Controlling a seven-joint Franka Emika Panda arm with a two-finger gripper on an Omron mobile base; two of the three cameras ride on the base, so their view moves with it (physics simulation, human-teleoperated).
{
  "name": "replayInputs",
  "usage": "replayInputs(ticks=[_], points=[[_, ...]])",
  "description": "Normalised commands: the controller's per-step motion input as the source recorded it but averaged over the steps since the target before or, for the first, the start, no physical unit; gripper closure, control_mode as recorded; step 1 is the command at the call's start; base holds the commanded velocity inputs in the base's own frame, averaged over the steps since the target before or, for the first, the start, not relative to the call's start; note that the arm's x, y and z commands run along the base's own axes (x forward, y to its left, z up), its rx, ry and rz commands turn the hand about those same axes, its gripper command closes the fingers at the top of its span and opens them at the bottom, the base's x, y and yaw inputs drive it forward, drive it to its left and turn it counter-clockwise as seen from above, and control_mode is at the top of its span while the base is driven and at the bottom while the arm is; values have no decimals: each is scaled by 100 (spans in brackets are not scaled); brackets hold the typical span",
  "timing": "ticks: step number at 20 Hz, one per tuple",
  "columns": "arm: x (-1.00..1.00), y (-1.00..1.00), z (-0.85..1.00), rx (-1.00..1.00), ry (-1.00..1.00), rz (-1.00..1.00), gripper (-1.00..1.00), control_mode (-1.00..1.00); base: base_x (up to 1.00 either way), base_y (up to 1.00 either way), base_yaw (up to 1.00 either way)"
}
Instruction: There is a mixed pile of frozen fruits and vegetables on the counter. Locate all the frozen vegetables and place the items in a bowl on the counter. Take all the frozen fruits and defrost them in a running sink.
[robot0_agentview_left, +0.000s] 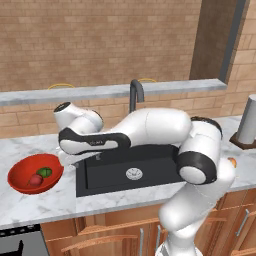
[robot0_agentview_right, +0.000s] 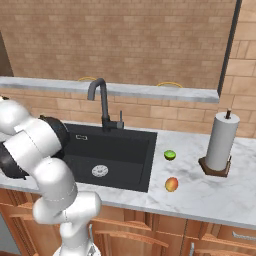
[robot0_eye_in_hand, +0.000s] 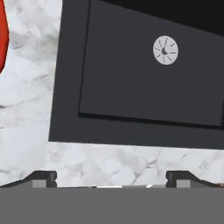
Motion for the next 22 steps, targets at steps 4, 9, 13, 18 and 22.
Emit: replayInputs(ticks=[4,9,13,18,22], points=[[1,-62,-5,1,7,-9,-100,-100,0,0,0],[12,-56,-4,-1,8,-5,-100,-100,0,0,0],[9,-73,0,1,3,0,-100,-100,0,0,0],[7,-83,0,0,6,0,-100,-100,0,0,0],[0,-92,0,0,2,0,-100,-100,0,0,0]])
